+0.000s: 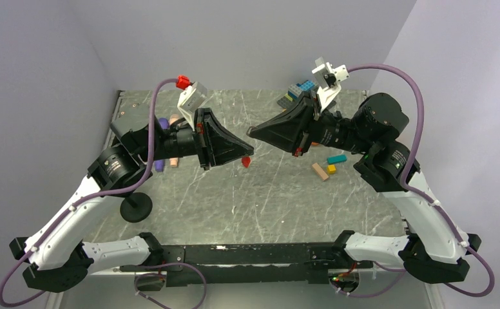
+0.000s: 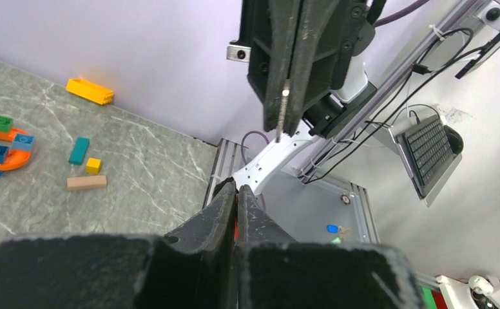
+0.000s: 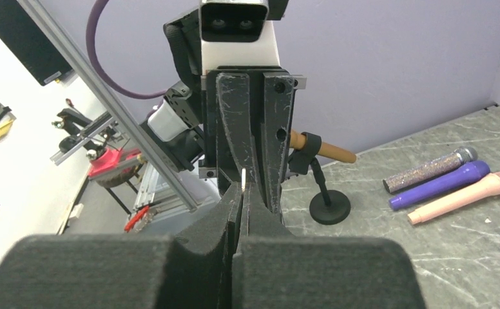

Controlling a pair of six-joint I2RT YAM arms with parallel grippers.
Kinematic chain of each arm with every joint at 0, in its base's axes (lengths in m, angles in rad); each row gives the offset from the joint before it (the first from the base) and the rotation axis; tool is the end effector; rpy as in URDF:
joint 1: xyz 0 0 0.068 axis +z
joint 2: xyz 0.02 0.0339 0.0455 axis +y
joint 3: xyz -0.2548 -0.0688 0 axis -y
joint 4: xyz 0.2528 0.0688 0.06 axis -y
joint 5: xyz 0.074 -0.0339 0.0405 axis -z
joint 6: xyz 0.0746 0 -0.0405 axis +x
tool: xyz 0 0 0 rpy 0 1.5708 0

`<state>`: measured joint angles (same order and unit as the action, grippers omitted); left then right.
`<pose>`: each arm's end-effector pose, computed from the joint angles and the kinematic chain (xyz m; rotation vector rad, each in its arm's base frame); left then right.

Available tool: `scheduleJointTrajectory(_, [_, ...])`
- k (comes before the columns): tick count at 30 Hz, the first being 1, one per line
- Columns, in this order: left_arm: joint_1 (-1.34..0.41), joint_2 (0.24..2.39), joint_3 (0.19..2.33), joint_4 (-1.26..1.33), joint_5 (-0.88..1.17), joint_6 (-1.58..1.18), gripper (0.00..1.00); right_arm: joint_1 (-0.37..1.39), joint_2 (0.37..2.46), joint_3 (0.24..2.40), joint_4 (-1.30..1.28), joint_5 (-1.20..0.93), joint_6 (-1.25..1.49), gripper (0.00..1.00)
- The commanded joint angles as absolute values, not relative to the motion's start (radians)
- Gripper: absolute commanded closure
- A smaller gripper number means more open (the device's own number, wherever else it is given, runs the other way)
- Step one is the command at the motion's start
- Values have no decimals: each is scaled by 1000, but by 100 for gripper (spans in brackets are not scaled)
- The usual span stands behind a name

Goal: Remove the keys from the keyring

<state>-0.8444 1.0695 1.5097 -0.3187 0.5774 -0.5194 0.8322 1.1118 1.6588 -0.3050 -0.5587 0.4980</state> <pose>0.1264 -0.2036 0.5155 0.7784 1.4730 -1.4886 0.1223 0.1930 0.5576 -0.7592 1.3316 1.4590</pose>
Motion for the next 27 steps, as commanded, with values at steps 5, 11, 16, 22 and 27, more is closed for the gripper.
scheduleJointTrajectory(5, [-834, 1048, 1556, -253, 640, -507, 89, 834, 1103, 1647, -281, -590, 533, 100])
scheduleJointTrajectory(11, [-824, 1059, 1581, -262, 632, -496, 89, 833, 1103, 1629, -271, -617, 559, 100])
scheduleJointTrajectory(16, [-814, 1060, 1575, -239, 638, -505, 87, 833, 1105, 1631, -277, -632, 566, 100])
scheduleJointTrajectory(22, [-810, 1062, 1573, -215, 642, -518, 85, 833, 1101, 1629, -285, -634, 568, 100])
scheduleJointTrajectory(27, [-808, 1056, 1574, -201, 645, -522, 85, 834, 1100, 1635, -304, -627, 559, 100])
